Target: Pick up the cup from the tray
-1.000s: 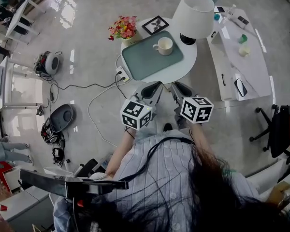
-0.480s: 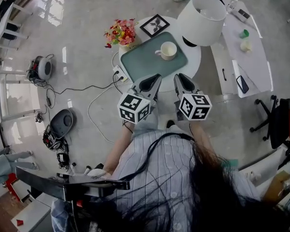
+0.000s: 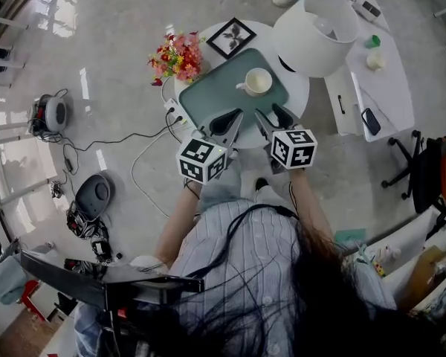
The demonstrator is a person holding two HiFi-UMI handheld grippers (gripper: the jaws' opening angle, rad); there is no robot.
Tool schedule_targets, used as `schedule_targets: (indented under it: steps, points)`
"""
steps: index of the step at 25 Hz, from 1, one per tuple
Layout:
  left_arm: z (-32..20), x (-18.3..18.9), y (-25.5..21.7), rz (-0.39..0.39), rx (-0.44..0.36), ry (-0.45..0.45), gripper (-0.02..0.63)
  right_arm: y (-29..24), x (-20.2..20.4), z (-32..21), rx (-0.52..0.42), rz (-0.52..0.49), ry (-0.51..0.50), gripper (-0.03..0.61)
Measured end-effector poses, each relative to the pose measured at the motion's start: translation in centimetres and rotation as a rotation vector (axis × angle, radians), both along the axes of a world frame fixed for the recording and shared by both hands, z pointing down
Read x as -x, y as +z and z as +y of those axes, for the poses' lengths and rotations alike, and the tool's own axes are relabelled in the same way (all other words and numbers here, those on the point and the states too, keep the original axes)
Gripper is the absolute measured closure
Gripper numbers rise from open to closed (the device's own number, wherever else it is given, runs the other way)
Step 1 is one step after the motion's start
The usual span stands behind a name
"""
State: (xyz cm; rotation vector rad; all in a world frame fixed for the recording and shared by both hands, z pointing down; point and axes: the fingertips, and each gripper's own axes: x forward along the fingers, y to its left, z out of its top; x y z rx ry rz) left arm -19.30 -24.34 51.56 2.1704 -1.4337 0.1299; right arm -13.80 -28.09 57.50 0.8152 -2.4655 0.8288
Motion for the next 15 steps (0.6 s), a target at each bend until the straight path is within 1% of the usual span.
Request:
schedule_targets:
  steps: [4,8,15]
  points:
    - [-1.1,1.5,1.3,0.006,0.029,0.017,0.6,2.5,1.4,-1.7,0.0,0.036,0.023,0.319]
    - [-2.2,2.7,2.3,0.002,0.055,0.046,0.6,4.5,2.0,-3.5,-0.046,0.075,0.069,0.285]
    - [-3.3,3.8,3.1,-0.007,0.072,0.089,0.6,7.9,2.6,-4.7,-0.03,0.152,0.067,0.225]
